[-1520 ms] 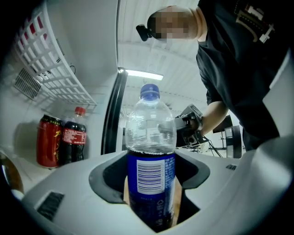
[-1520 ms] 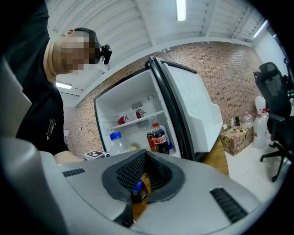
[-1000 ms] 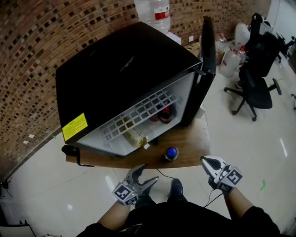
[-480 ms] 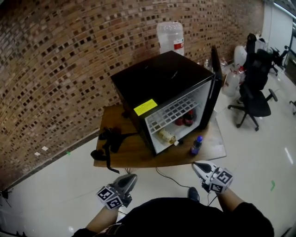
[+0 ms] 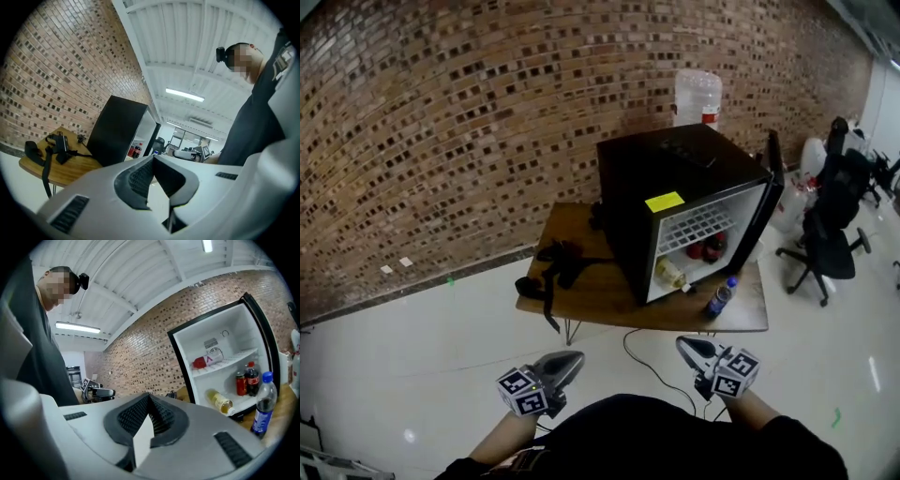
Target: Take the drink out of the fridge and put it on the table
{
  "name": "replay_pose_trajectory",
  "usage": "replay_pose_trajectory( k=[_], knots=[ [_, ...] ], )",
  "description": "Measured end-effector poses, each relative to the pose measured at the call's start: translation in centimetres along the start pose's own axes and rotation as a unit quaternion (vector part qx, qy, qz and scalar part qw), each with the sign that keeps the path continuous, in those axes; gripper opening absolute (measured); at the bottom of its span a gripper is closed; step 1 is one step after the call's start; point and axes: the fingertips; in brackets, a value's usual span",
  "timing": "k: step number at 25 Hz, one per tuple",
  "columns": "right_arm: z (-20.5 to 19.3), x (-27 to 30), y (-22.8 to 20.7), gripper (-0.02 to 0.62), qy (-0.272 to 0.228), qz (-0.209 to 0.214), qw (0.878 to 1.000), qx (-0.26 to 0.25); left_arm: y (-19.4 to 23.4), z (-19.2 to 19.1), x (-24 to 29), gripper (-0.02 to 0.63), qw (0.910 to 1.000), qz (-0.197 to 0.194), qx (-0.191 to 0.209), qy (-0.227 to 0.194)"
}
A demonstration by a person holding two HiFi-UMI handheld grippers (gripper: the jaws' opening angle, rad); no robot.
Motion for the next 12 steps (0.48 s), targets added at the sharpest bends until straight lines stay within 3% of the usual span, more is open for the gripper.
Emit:
replay_pose_trajectory(
  k=[7, 12],
  knots=[
    [-1.4, -4.7, 0.6, -0.003, 0.037, 0.083, 0.996, -0.019, -6.2, -3.1, 1.9, 0.002, 0.9971, 0.067, -0.016, -0.034],
    [-2.8, -6.6, 2.0, -0.003, 0.038, 0.091, 0.995, -0.005, -8.7, -4.6, 1.4, 0.002, 0.9971, 0.071, 0.007, -0.027]
  ],
)
Point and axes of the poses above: the fingertips, and each gripper's own axes: x forward along the fingers, y to its left, z out of its top, and after that the axes turned 4 degrees about -y, right-handed
